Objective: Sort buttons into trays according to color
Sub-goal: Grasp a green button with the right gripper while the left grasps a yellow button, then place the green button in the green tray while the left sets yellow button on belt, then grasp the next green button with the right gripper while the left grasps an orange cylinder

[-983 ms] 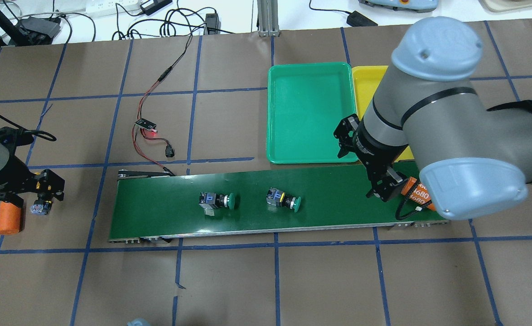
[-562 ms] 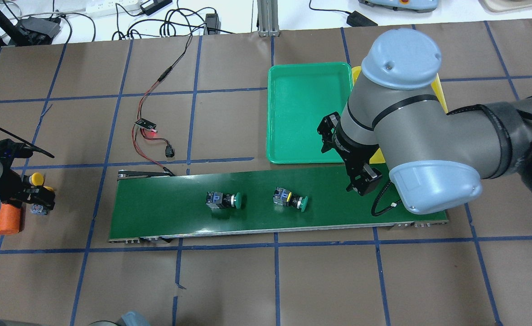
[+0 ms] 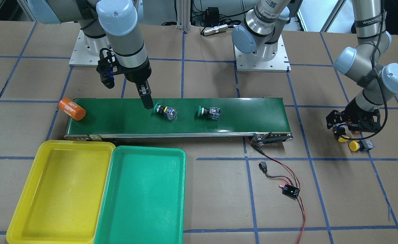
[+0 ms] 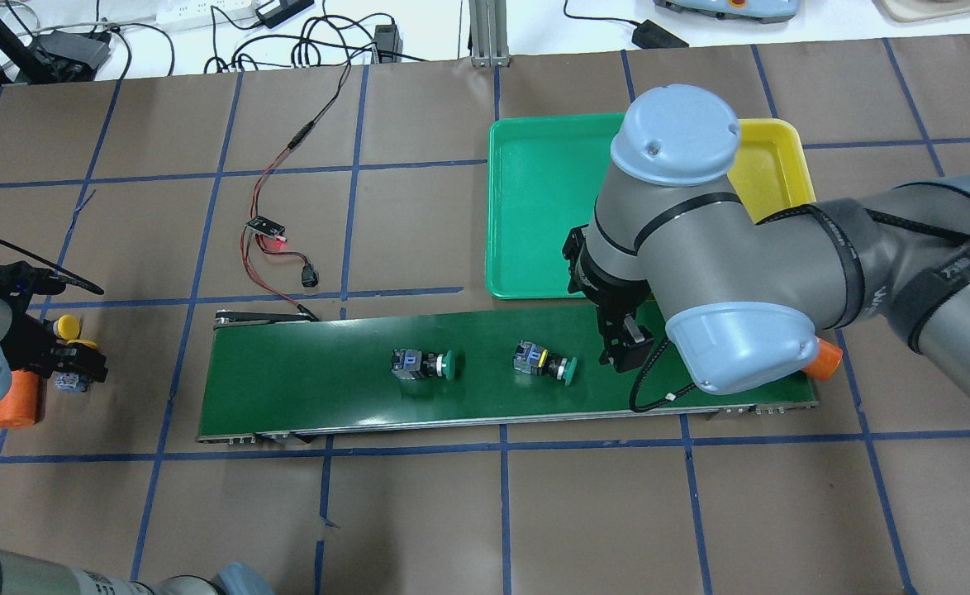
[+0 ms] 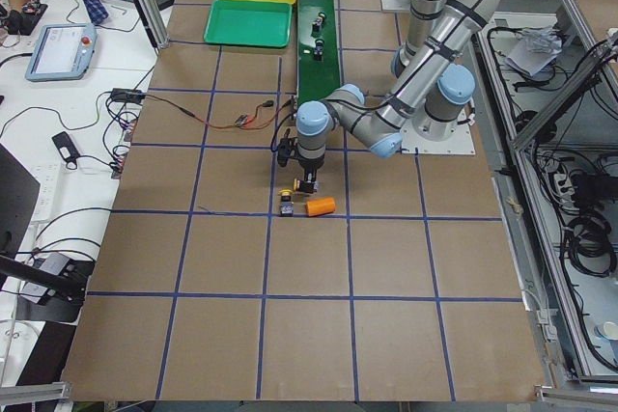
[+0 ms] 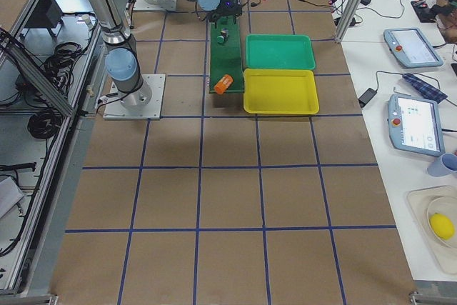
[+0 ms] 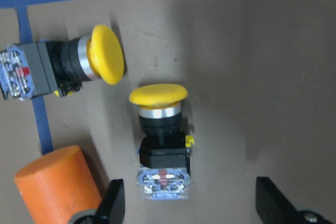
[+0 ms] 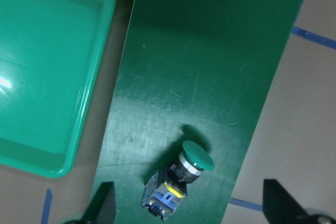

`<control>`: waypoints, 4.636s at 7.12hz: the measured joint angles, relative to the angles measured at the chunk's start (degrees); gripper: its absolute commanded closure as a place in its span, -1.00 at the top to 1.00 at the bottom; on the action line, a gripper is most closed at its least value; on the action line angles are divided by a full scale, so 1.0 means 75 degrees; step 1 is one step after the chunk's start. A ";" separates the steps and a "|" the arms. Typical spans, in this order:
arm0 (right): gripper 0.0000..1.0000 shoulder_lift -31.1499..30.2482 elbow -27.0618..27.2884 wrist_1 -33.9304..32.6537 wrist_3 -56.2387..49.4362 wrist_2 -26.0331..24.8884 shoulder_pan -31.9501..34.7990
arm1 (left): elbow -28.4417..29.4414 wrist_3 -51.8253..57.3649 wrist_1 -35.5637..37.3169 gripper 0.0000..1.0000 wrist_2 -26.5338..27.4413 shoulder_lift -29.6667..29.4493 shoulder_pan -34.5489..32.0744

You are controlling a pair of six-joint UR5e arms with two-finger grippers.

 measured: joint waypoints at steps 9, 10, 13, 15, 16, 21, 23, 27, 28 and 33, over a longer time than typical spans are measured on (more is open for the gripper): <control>1.00 0.0926 0.0959 -0.1941 0.0621 -0.0014 -0.0012 | 0.0284 -0.3922 -0.0960 -0.62 -0.0537 0.0542 -0.0573; 1.00 0.0774 0.0879 -0.1661 0.0626 -0.0026 -0.0043 | 0.0306 -0.4830 -0.1467 -0.63 -0.0605 0.0864 -0.0903; 1.00 0.0432 0.0815 -0.0678 0.0476 -0.0043 -0.0311 | 0.0299 -0.8578 -0.3114 -0.76 -0.0961 0.1973 -0.2229; 1.00 0.0493 0.0853 -0.0575 0.0202 -0.0013 -0.0821 | 0.0278 -1.1781 -0.3266 -0.76 -0.1004 0.2162 -0.3664; 1.00 0.0519 0.0873 -0.0566 0.0165 0.0005 -0.0951 | 0.0277 -1.3272 -0.3213 -0.76 -0.1021 0.2066 -0.4360; -1.00 0.0882 0.0899 -0.0676 0.0022 0.0216 -0.1021 | 0.0304 -1.4336 -0.2922 1.00 -0.0954 0.1760 -0.5221; -1.00 0.0834 0.0594 -0.0650 -0.0153 0.0214 -0.1040 | 0.0345 -1.1824 -0.2875 1.00 -0.0792 0.1830 -0.4019; -1.00 0.1104 -0.1037 -0.0003 -0.0485 0.0045 -0.1063 | 0.0630 -0.6507 -0.2714 1.00 -0.0750 0.1353 -0.1158; -1.00 0.1452 -0.1418 -0.0122 -0.0594 0.0018 -0.1088 | 0.0689 -0.4659 -0.2680 1.00 -0.0684 0.1179 -0.0600; 0.29 0.2951 -0.1814 -0.1449 -0.0623 0.0111 -0.1019 | 0.0591 -0.0621 -0.0928 1.00 -0.0569 0.0181 0.1143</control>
